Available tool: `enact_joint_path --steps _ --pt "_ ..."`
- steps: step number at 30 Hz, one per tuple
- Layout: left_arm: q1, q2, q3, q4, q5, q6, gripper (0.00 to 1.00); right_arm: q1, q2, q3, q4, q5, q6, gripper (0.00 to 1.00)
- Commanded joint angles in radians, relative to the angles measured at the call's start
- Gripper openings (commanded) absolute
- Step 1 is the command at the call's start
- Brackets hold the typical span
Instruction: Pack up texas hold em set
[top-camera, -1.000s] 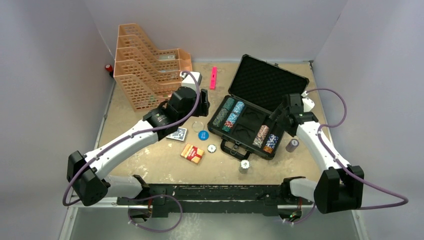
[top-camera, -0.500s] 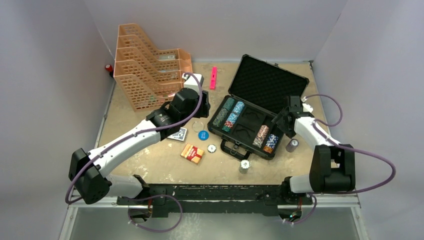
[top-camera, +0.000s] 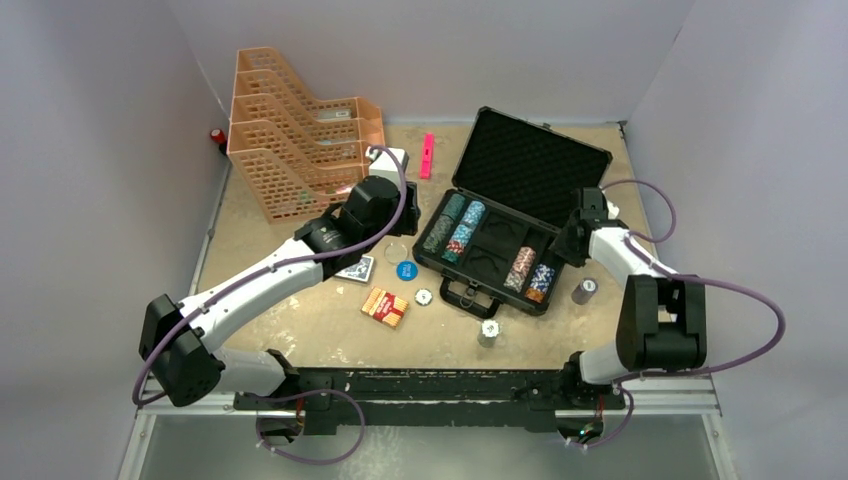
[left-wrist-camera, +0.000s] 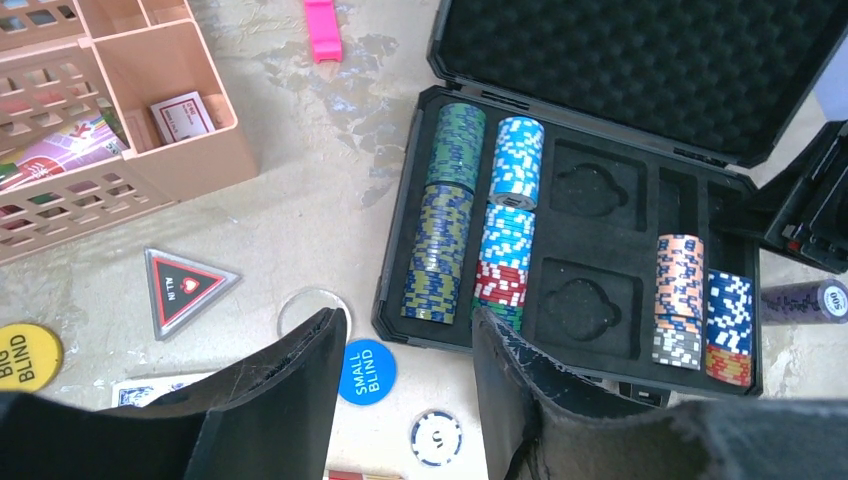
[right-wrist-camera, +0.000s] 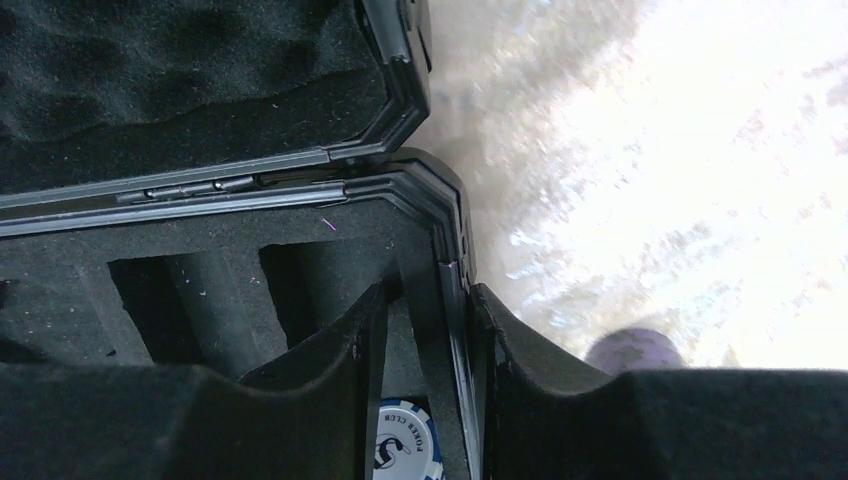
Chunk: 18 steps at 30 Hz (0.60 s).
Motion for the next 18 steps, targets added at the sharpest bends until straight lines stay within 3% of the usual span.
enact_joint_path --steps 1,8,15,16,18 --pt "-0.004 0.007 0.006 0.044 -0.005 -0.006 0.48 0.033 0.060 0.088 0.241 -0.210 0.043 0.28" --pt "-0.004 0.015 0.006 0.043 0.001 -0.006 0.48 0.032 0.111 0.168 0.247 -0.177 0.047 0.29" --pt "-0.003 0.011 -0.012 0.073 -0.041 -0.038 0.52 0.032 -0.015 0.121 0.174 -0.074 0.041 0.55" --pt "-0.003 0.004 -0.023 0.081 -0.070 -0.043 0.56 0.032 -0.045 0.107 0.161 -0.065 0.040 0.57" --pt "-0.003 -0.018 -0.046 0.098 -0.126 -0.058 0.74 0.033 -0.107 0.082 0.137 -0.058 0.033 0.61"
